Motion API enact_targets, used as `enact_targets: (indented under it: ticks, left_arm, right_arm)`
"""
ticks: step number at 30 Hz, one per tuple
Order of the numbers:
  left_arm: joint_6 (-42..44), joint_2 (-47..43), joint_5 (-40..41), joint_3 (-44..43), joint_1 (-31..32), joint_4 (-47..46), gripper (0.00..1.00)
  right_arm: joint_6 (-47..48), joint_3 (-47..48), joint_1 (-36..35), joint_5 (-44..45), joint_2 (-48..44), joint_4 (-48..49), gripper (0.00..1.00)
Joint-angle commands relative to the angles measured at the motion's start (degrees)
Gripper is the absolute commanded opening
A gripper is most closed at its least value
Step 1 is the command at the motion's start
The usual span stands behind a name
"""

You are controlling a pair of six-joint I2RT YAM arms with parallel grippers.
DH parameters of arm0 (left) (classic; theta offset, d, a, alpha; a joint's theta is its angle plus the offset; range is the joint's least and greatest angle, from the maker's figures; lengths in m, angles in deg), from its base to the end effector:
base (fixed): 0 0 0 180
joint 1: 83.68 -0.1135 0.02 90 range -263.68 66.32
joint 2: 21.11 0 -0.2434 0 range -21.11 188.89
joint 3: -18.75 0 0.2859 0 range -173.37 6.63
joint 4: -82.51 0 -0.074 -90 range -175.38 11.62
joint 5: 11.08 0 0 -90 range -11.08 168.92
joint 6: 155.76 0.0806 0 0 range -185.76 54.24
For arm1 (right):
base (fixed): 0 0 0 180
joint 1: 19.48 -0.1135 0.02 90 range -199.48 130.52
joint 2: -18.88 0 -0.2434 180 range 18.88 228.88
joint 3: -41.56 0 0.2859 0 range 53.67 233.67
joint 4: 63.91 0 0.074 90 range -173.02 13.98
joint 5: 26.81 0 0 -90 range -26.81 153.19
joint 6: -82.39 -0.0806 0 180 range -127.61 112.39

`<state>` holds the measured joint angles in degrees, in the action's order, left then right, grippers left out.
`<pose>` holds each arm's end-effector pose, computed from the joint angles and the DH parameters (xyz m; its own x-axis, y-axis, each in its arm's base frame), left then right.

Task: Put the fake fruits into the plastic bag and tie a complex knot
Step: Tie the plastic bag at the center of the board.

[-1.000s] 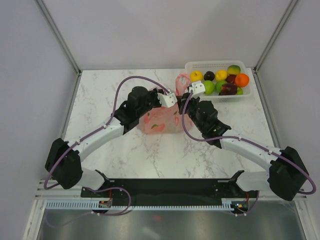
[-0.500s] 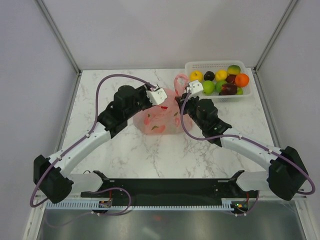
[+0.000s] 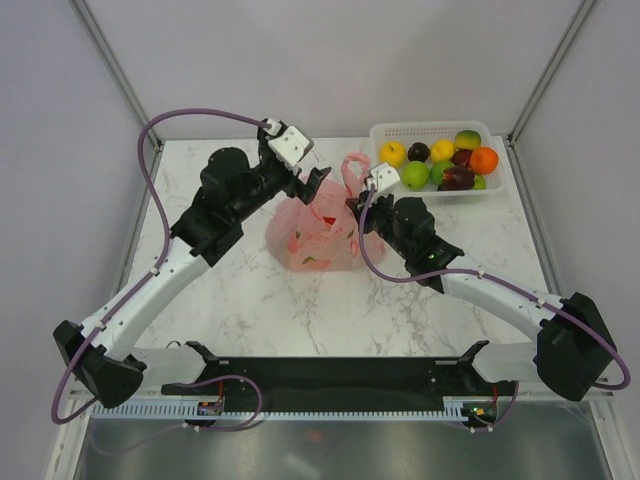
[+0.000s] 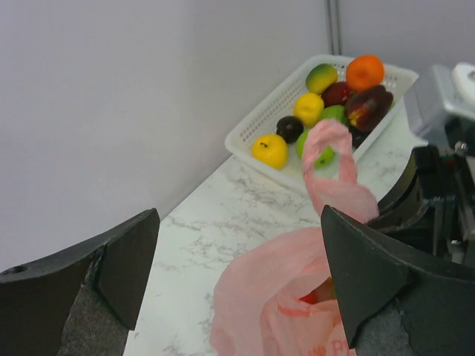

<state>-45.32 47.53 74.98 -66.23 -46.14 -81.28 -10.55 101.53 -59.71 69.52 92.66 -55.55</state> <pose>0.2822 -0.2238 0.4210 0.2330 0.2603 -0.9370 0.6200 0.7025 0.3494 0.2982 0.2406 0.2643 -0.1010 -0.0187 -0.9947 -0.5537 0.8317 0.0406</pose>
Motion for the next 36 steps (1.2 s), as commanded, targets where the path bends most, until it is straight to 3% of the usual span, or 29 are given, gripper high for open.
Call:
enact_targets:
  ticks: [1, 8, 17, 20, 25, 28, 29, 32, 36]
  left_arm:
    - [-9.7, 4.2, -5.6, -5.6, -0.4, -2.4, 0.97]
    - [-14.3, 12.3, -17.8, -15.4, -0.4, 1.7, 0.94]
    - [-17.7, 19.1, -18.7, -20.9, -0.4, 3.5, 0.88]
    - [-19.0, 21.4, -20.0, -23.4, -0.4, 4.8, 0.79]
    - [-22.2, 23.7, -19.3, -25.7, -0.5, 8.1, 0.73]
    - [-24.0, 23.6, -20.2, -24.8, -0.9, 8.1, 0.5]
    - [-24.1, 23.6, -20.3, -24.5, -0.9, 8.1, 0.32]
    - [-24.6, 23.3, -19.8, -23.7, -1.0, 7.6, 0.04]
    - [-24.6, 21.6, -16.9, -21.7, -1.3, 5.3, 0.02]
  right_arm:
    - [1.4, 2.5, 0.1, -1.5, -1.2, -0.9, 0.0]
    - [1.6, 2.1, 0.5, -1.1, -2.5, -1.4, 0.0]
    - [1.7, 1.9, 0.9, -1.5, -3.2, -1.2, 0.0]
    - [1.6, 1.9, 1.1, -1.6, -3.2, -1.2, 0.0]
    - [1.3, 2.3, 1.4, -1.8, -2.7, -1.5, 0.0]
    - [1.3, 2.6, 1.5, -2.0, -2.4, -1.7, 0.0]
    - [1.1, 2.4, 1.5, -2.1, -2.6, -1.7, 0.0]
    - [1.0, 2.2, 1.6, -2.1, -2.8, -1.7, 0.0]
    - [0.9, 2.0, 1.8, -2.2, -3.3, -2.2, 0.0]
